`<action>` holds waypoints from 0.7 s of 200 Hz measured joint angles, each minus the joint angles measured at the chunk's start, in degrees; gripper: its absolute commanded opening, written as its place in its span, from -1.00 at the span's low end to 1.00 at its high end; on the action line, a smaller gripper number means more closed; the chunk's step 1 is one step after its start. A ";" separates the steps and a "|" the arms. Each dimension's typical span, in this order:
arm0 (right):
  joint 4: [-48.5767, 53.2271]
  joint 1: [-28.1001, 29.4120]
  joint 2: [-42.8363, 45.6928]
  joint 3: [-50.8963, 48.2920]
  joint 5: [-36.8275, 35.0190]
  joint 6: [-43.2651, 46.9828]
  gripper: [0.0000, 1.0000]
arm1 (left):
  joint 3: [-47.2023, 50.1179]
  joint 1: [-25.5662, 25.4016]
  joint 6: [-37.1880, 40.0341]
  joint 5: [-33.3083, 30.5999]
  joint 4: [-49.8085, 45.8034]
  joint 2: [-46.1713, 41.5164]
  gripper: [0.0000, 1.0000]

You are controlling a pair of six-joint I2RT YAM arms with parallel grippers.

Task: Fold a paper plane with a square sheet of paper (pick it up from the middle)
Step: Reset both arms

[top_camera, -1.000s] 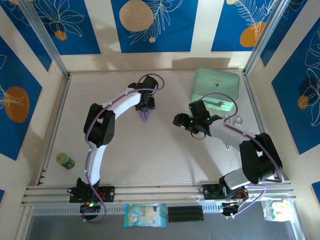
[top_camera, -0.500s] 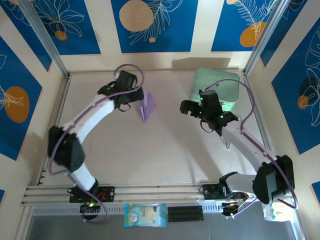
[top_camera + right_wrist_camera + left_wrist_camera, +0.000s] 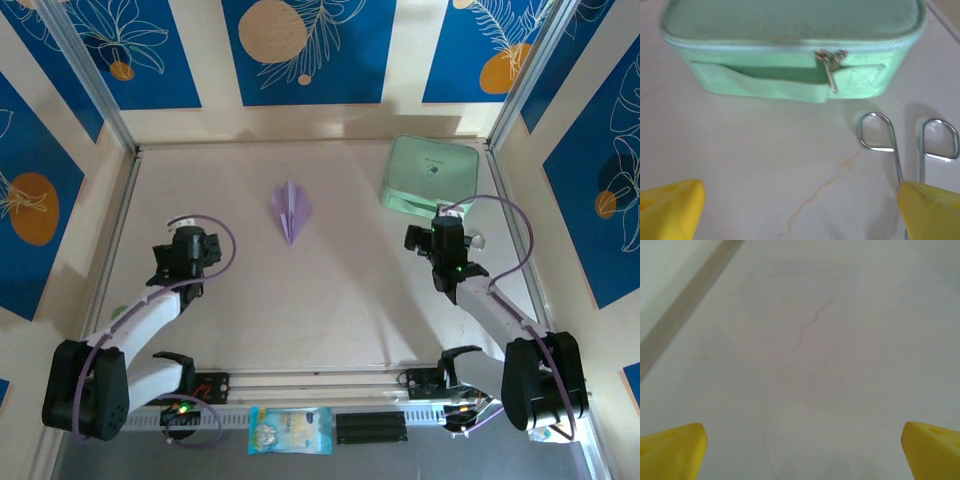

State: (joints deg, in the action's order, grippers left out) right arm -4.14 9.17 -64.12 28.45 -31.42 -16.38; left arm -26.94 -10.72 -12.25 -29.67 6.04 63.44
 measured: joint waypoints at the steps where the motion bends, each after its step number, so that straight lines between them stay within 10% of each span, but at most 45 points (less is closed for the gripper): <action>1: -0.26 -0.04 -0.02 -0.17 0.00 0.09 0.98 | 0.13 0.11 0.11 0.11 0.33 -0.02 0.98; 140: -39.10 -7.76 -16.87 -7.87 19.32 9.84 0.98 | 8.76 8.11 12.39 28.20 45.68 22.64 0.98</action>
State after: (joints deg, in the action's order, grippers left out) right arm -43.24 1.41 -80.99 20.58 -12.10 -6.55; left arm -18.17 -2.61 0.14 -1.48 51.72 86.08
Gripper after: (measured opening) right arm 0.992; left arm 0.991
